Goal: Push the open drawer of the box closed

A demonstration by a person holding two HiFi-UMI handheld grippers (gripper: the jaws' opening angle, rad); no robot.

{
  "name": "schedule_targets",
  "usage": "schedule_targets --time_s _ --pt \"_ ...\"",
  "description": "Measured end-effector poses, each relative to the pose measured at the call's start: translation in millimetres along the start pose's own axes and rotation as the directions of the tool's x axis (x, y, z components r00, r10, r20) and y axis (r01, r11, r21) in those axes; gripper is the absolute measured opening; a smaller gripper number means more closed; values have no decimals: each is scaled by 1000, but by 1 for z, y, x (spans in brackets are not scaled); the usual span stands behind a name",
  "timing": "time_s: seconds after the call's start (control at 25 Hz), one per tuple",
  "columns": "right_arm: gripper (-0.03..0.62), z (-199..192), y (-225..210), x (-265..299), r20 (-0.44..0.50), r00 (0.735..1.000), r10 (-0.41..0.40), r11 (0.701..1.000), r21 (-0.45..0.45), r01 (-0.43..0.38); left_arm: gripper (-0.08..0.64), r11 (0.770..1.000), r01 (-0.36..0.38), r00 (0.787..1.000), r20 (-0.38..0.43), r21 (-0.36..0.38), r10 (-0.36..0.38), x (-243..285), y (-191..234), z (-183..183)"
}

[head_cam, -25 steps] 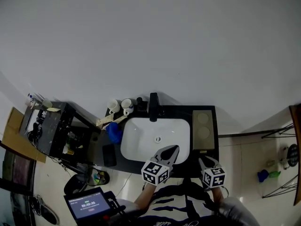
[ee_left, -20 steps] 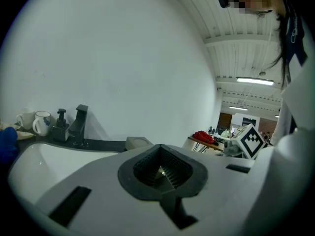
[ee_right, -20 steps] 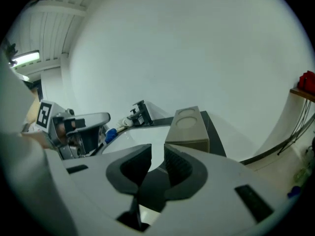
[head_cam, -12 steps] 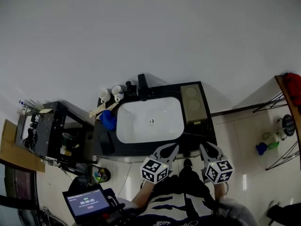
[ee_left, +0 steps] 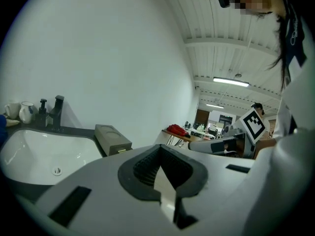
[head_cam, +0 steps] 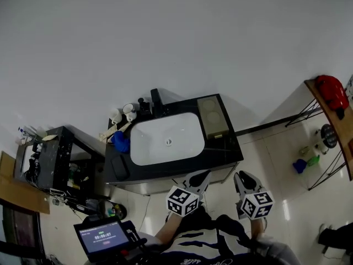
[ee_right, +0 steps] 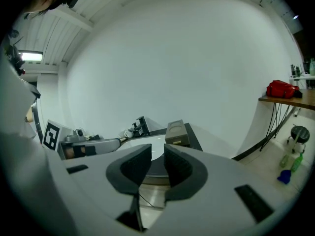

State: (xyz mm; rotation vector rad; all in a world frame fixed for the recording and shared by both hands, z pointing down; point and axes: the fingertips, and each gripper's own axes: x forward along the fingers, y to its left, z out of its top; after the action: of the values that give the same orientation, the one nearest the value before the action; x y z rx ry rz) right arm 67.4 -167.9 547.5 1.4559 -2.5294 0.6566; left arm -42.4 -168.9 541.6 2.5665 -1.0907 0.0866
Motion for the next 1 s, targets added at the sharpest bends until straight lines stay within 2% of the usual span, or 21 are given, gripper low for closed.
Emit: schedule_targets --time_s 0.16,0.32,0.52,0.68,0.84,1.0 --pt "75 7 -4 -22 19 1000 -12 1000 -8 12 2 1000 12 1000 26 -2 -12 4 -18 8" --pt "75 0 -5 -67 32 999 -18 1000 -24 19 2 1000 30 999 39 5 -30 4 -59 1" --pt "75 -15 -11 -129 40 999 -34 999 -31 35 2 996 85 995 53 -25 -84 4 -127 -15" --pt "75 -32 -6 -174 37 999 -30 999 -27 31 2 992 128 992 -3 0 -128 -16 -192 -46" --pt "75 -55 14 -199 24 1000 14 999 -31 -13 2 996 91 995 -41 16 -91 -46 -219 -76" --pt "75 -74 33 -217 17 998 60 998 -17 -59 2 999 39 998 -48 12 -39 -73 -231 -89"
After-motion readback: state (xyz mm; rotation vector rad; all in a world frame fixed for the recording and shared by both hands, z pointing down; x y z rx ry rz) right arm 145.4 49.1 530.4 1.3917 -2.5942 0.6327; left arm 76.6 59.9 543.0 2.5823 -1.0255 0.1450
